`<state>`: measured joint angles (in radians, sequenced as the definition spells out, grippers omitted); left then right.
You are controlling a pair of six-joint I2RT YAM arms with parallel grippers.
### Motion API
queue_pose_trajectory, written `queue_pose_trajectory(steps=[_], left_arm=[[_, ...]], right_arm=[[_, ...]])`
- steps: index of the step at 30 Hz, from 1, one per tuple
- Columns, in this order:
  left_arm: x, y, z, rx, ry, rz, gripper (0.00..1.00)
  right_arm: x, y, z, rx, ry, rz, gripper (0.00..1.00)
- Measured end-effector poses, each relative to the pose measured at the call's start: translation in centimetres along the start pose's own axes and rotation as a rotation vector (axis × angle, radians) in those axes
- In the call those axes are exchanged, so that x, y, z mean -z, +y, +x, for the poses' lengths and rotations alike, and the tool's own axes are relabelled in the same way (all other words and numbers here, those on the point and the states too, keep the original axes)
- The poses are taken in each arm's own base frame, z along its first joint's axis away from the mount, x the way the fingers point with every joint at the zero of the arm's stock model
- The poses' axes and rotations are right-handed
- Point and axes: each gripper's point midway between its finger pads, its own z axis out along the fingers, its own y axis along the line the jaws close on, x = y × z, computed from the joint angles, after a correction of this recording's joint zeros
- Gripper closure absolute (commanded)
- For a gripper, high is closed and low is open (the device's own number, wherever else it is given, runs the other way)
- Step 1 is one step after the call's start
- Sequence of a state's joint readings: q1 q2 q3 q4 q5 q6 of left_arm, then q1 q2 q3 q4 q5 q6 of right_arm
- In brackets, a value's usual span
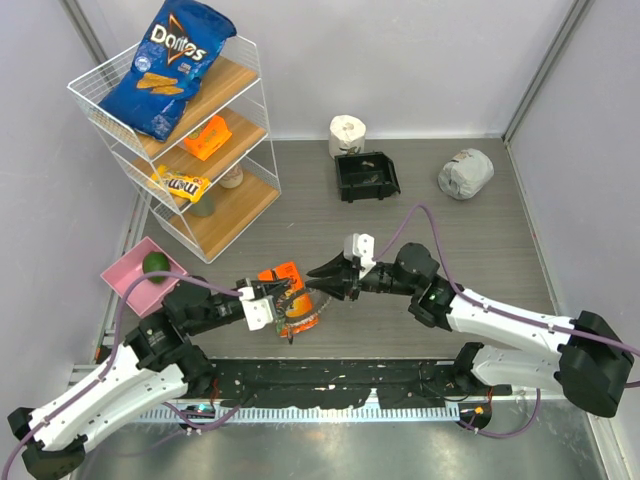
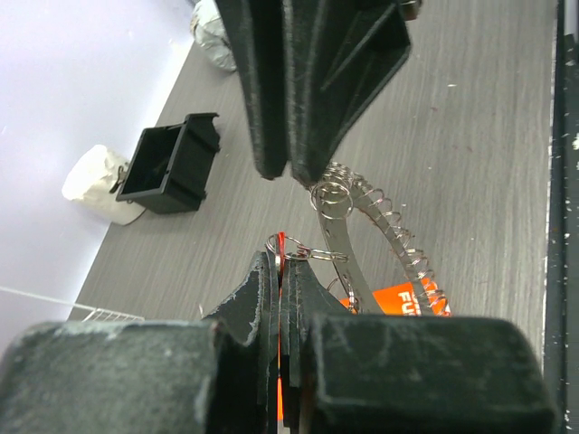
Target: Remove the keys from the keyring
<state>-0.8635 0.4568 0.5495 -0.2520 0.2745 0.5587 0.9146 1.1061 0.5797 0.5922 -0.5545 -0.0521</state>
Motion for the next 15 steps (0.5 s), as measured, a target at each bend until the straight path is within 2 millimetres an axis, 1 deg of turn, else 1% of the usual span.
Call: queue_pose_trajectory(steps=[4,6,8,11,15], left_arm=[[-0.2,-0.8,-0.4,0.000,-0.025,0.047,1.00],[-0.2,-1.2,-0.6,-0.001,-0.038,0.067,1.00],[-0.2,-1.4,-0.8,-0.002,-0.048,0.081,1.00],[-0.2,-1.5,-0.9,-0.006,-0.054,0.087,1.00],[0.0,-1.1,-1.0,-0.013,-0.056,0.065,1.00]], right_arm=[[0.3,-0.5,-0.7,0.019,-0.025,0.035,0.64],[0.3,-0.5,-0.7,0.020,-0.025,0.034,0.64],[0.1,-0.3,-0.2,0.015,-0.007,0.018,0.63],[-0.7,-0.1,0.9,-0.007,0.045,-0.025,0.63],[-1.8,0.3,2.0,-0.046,0.102,-0.093,0.64]])
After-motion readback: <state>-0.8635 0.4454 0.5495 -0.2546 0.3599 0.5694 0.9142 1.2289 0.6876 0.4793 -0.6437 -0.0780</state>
